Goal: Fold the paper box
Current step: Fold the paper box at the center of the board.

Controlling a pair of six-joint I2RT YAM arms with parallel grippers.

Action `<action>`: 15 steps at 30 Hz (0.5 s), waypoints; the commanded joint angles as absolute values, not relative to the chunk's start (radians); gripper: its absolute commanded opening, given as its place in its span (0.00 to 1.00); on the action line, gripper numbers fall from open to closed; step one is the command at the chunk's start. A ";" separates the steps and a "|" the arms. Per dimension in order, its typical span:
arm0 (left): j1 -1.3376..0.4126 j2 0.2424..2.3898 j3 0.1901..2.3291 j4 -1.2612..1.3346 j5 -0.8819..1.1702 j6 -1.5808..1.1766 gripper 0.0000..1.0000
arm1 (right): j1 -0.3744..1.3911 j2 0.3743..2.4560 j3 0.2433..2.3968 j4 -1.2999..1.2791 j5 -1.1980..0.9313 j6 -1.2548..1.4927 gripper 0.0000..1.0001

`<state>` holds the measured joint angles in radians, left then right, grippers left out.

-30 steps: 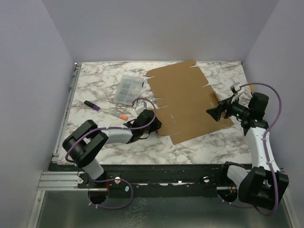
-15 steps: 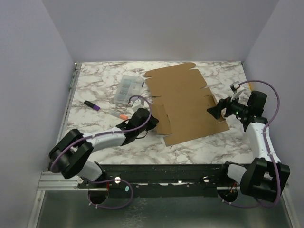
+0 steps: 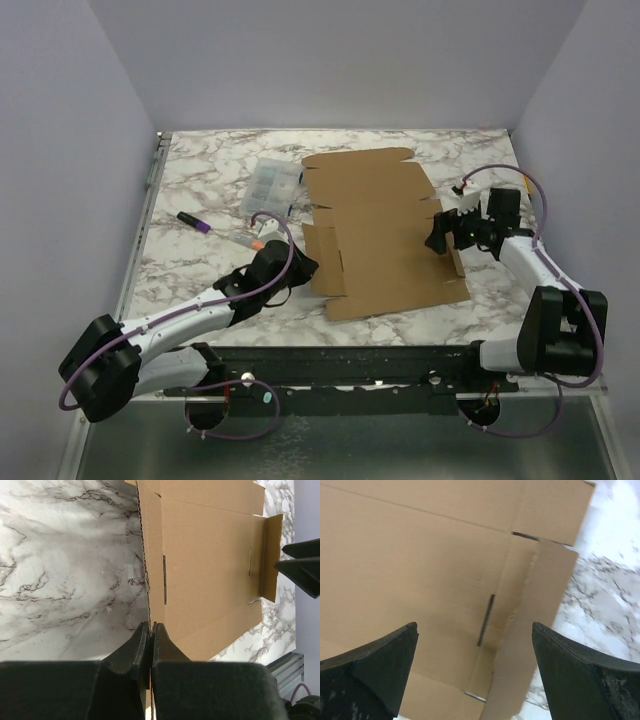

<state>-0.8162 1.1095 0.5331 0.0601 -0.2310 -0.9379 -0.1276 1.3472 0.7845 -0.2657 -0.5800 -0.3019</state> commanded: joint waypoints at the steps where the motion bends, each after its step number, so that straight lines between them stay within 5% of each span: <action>1: -0.829 1.081 0.536 0.036 -0.214 -0.931 0.00 | -0.118 1.386 0.821 -0.264 -0.346 -0.303 0.98; 15: -0.848 1.080 0.535 0.037 -0.201 -0.956 0.00 | -0.103 1.464 0.824 -0.248 -0.198 -0.300 0.60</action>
<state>-0.8379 1.1007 0.5323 0.0368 -0.2165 -0.9466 -0.1120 1.4422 0.7971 -0.2584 -0.2771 -0.2955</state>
